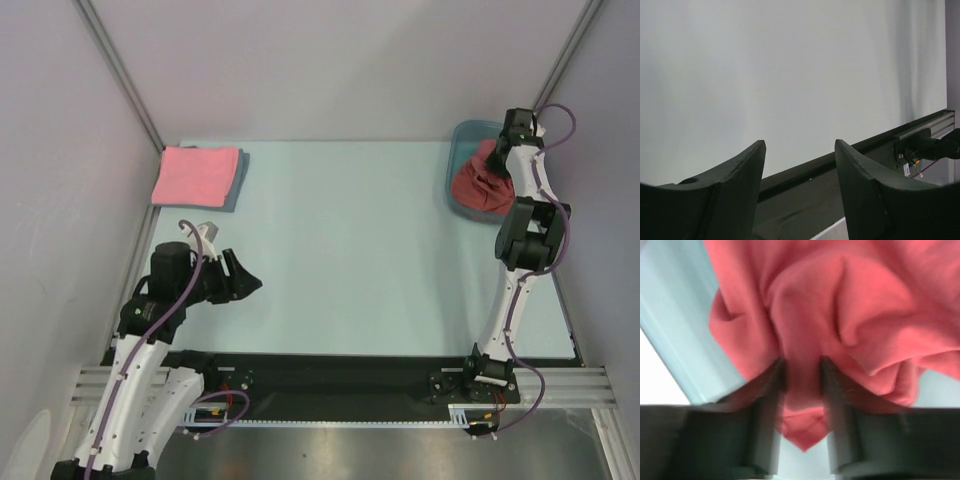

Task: Fold and stack the t-shirts
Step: Grab the tshirt from the pile, then move the tshirt to the center of the board

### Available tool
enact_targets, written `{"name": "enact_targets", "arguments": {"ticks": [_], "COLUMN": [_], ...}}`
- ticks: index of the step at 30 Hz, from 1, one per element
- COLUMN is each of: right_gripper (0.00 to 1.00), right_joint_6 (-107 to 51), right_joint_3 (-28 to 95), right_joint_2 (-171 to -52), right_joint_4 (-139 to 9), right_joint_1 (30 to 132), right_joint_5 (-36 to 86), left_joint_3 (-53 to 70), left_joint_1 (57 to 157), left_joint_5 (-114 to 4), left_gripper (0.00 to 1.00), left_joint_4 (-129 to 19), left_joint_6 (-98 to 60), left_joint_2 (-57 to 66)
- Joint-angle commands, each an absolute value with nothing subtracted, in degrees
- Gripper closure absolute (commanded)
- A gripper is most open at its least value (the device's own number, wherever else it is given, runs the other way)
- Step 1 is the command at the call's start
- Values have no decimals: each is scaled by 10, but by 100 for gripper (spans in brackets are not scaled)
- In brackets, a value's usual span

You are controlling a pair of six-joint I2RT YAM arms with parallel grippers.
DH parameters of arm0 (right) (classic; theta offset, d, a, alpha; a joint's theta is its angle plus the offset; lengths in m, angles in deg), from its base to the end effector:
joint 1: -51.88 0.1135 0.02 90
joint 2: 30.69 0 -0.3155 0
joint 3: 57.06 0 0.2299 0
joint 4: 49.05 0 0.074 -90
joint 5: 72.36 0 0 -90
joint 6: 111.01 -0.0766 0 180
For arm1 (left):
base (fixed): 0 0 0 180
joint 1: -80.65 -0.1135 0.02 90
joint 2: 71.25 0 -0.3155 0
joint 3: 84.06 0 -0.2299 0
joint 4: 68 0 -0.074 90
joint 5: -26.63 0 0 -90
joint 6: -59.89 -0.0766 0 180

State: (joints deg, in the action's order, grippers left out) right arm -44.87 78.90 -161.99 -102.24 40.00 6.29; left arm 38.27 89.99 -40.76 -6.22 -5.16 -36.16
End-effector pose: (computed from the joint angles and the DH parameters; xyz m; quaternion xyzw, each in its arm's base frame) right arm 0.5411 -0.1292 0.2575 0.3189 0.8750 -0.0552 0.3600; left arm 0.0803 -0.0431 0.2917 -0.0370 0.8890 -0.2932 0.3497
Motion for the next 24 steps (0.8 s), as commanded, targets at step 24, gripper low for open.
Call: {"name": "enact_targets", "arguments": {"ticks": [24], "right_gripper": [100], "right_joint_6": [-388], "right_joint_3": [993], "right_joint_2": [-1239], "right_joint_4": [-867], "right_joint_1": [534], "right_joint_5": [76], "left_joint_3": [279], "left_joint_1": [923], "left_joint_5": [-392], "left_gripper": [47], "left_joint_4": [-58], "left_joint_6": [-46], "left_joint_2": [-394]}}
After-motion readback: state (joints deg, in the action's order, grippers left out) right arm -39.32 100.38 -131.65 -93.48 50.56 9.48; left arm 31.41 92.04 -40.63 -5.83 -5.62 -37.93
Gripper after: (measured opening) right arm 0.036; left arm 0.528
